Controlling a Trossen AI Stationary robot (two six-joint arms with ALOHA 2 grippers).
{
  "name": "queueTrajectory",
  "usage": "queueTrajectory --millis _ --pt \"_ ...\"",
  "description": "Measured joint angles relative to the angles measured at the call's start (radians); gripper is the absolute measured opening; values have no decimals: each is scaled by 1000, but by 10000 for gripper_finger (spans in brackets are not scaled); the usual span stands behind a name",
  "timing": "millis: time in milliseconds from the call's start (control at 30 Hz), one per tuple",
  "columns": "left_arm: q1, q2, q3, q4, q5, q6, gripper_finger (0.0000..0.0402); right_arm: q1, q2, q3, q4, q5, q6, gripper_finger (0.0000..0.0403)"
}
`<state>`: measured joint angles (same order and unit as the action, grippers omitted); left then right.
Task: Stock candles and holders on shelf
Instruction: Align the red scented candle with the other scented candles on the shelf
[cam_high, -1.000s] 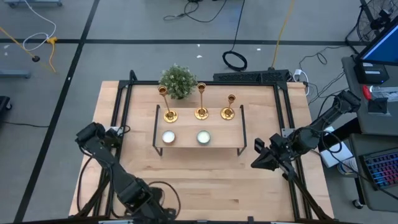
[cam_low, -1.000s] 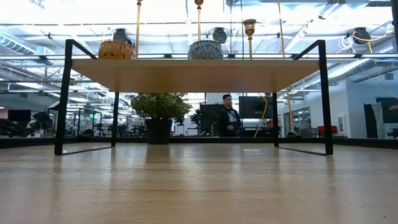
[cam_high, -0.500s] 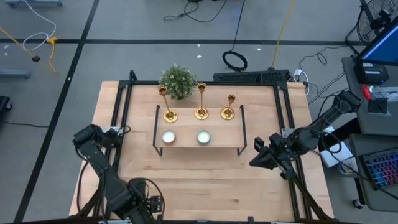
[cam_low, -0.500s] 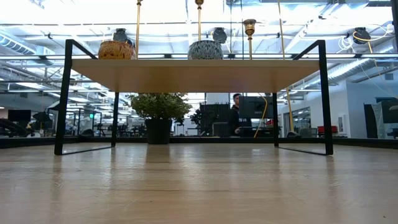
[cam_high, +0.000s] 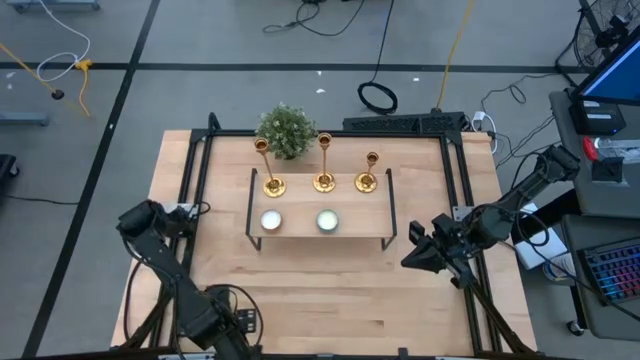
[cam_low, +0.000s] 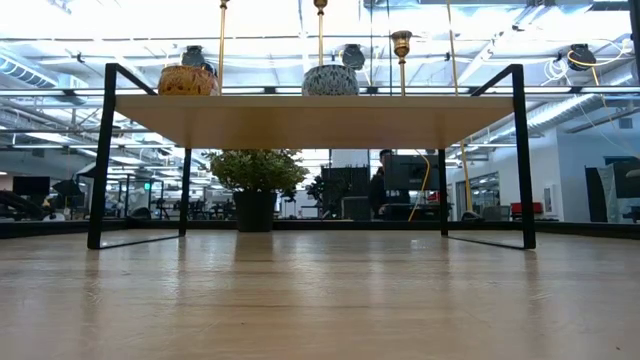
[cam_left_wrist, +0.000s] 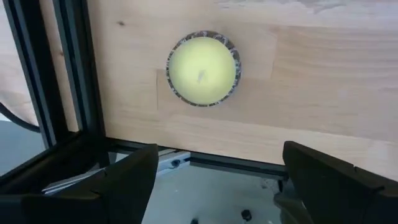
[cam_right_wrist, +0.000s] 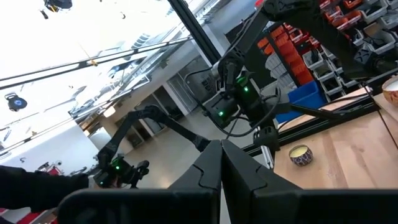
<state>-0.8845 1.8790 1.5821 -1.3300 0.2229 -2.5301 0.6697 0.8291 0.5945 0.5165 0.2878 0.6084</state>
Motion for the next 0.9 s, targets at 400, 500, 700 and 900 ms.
queueTrajectory --millis 400,500,700,900 --pt "10 0 -111 131 1 -31 354 0 0 0 -24 0 8 0" --pt "10 0 -111 97 -7 -26 342 0 0 0 -29 0 9 0" --pt "-1 0 -111 105 -12 -19 327 0 0 0 -29 1 9 0" --pt "-17 0 -111 103 -47 9 327 0 0 0 -29 1 8 0"
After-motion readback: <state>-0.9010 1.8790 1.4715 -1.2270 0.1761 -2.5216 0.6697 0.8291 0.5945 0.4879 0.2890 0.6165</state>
